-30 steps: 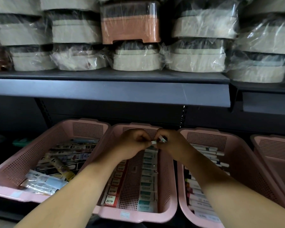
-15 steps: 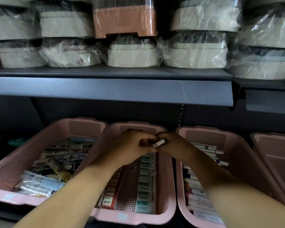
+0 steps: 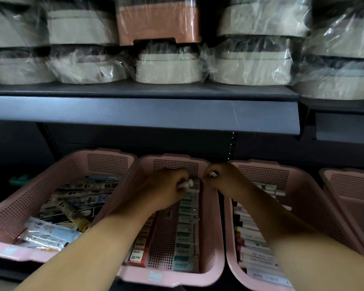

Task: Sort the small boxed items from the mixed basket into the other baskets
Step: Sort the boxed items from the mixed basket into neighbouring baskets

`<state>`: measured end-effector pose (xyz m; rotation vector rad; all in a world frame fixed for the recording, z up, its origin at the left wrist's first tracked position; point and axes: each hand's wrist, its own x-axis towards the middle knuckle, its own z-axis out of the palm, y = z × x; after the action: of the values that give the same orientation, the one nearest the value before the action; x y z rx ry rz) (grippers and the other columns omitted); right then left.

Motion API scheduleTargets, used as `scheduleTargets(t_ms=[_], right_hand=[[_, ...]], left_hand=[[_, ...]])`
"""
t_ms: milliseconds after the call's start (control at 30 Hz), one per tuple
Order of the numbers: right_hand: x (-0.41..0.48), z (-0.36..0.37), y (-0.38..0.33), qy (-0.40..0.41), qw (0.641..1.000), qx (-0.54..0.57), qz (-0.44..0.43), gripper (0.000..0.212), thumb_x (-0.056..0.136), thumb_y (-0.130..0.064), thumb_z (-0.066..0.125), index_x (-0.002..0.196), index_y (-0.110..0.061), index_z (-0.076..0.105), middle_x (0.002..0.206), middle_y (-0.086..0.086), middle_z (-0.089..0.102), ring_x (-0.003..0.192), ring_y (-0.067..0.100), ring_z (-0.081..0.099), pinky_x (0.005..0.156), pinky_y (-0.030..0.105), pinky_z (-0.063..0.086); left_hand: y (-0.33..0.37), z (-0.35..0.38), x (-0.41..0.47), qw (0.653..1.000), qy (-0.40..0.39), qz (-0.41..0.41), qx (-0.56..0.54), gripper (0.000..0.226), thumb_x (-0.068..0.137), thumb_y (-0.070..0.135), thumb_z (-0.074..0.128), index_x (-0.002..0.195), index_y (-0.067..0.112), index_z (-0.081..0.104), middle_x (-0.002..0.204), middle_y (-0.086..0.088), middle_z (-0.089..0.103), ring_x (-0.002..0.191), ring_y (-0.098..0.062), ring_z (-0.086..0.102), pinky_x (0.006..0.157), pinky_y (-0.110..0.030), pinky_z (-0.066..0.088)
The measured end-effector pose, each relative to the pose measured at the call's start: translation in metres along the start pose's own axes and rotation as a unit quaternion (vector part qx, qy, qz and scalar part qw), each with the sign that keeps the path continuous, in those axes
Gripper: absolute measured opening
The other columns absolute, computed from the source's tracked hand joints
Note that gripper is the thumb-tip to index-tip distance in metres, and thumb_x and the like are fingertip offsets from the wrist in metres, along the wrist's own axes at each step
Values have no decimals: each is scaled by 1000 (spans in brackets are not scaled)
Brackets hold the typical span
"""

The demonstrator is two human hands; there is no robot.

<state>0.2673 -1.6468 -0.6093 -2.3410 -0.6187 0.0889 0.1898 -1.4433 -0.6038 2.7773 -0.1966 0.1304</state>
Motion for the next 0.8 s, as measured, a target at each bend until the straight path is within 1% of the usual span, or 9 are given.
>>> scheduleTargets(t_ms=[67,100,167,267,367,500,600,733,800], right_hand=[[-3,0,5,-14,1000,-20,8,7,90,-20,69,92,-20,75,97,-1,73,85,13,67,75,31,51],[-5,0,6,-25,999,-26,7,7,90,-21,68,90,-22,75,97,-3,72,83,9,66,73,29,51],[-6,1,6,-40,999,-32,4,12,89,-20,66,86,-28,73,96,-10,70,80,-1,61,66,20,45],[-6,1,7,-39,999,-33,5,12,89,-20,65,88,-28,74,95,-12,68,78,-6,57,63,13,38],[-5,2,8,-39,999,-34,1,11,90,-20,65,88,-26,74,94,-11,68,77,-5,56,63,10,37],[-3,3,9,-34,999,-30,13,10,89,-22,65,86,-29,72,98,-8,70,87,9,62,72,25,47],[-3,4,10,-33,999,-32,21,8,89,-26,66,90,-29,74,102,-7,70,93,11,64,82,31,51],[-4,2,10,-26,999,-18,24,9,90,-23,67,95,-26,74,105,-7,69,93,10,62,78,27,47],[-5,2,9,-19,999,-13,29,12,90,-22,68,98,-21,76,107,-5,69,93,9,62,76,26,46]], left_hand=[[-1,12,7,999,-38,4,16,13,96,38,66,109,41,64,103,16,69,92,-4,64,84,-35,56],[-2,17,10,998,-51,6,30,15,98,38,65,112,41,64,108,15,69,97,-7,63,87,-35,55],[-3,27,17,997,-66,6,45,13,99,34,63,112,38,65,113,12,67,105,-11,62,91,-35,52],[-4,37,22,995,-86,6,52,14,100,31,62,113,34,67,120,9,65,112,-14,60,91,-31,45],[-7,39,20,992,-109,16,57,10,98,34,65,108,34,66,117,9,64,109,-14,60,86,-30,43],[-15,42,20,992,-111,-2,61,4,94,33,68,93,37,66,105,13,65,100,-12,63,83,-30,48],[-16,43,20,992,-113,2,60,7,94,31,67,89,36,66,103,13,66,96,-11,62,84,-31,50],[-11,39,25,993,-105,15,51,11,99,31,63,90,35,67,106,11,64,94,-10,60,79,-29,45],[-10,37,31,995,-90,21,46,11,99,30,62,94,34,70,105,11,66,96,-11,63,82,-30,48]])
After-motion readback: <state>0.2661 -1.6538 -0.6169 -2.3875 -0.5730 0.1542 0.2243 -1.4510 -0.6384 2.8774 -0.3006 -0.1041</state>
